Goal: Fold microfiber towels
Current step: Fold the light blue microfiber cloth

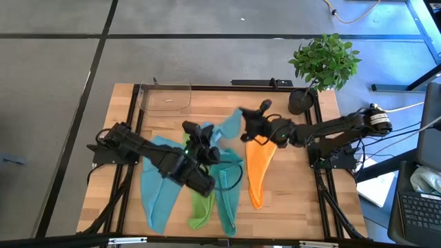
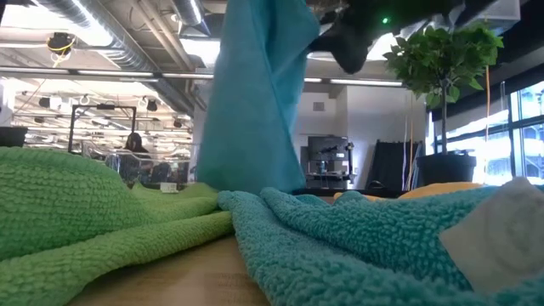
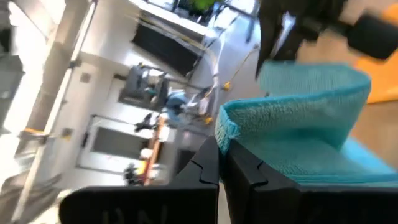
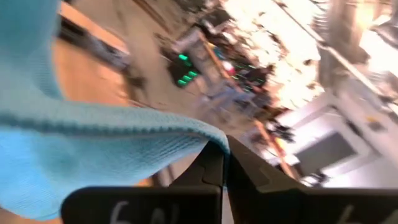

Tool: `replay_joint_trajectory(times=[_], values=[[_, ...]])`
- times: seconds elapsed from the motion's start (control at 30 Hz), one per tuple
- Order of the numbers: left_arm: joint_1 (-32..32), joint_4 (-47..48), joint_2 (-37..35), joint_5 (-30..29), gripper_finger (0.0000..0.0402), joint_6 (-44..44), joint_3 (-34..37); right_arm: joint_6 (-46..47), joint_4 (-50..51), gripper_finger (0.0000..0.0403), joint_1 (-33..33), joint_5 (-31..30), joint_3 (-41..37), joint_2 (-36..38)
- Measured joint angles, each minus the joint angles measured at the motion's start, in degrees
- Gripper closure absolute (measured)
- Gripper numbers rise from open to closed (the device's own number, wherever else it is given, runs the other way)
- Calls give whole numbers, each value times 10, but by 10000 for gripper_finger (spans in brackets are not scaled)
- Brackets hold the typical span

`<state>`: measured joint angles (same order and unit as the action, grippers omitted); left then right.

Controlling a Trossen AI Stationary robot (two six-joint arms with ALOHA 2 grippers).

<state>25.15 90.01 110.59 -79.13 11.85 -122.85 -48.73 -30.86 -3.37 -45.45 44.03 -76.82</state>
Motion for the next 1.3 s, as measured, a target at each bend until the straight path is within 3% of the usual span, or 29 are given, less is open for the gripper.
replay_joint_trajectory(times=[0.3, 0.47, 0.63, 0.8, 1.03, 1.3], values=[[-84, 0, -28, 15, 402, -51, 0, -71, 7, 395, 53, -25, 0, 97], [-113, 0, -67, 47, 402, -51, 0, -63, 45, 397, 80, 11, 0, 119], [-134, 0, -102, 107, 402, -34, 0, -59, 58, 398, 108, 30, 0, 119], [-176, 0, -122, 220, 402, -26, 9, -71, 37, 395, 133, 50, 0, 120], [-186, 0, -161, 275, 402, 10, 95, -51, 96, 394, 121, 57, 0, 127], [-118, -2, -223, 294, 402, 145, 241, 80, 257, 394, 53, 114, 0, 129]])
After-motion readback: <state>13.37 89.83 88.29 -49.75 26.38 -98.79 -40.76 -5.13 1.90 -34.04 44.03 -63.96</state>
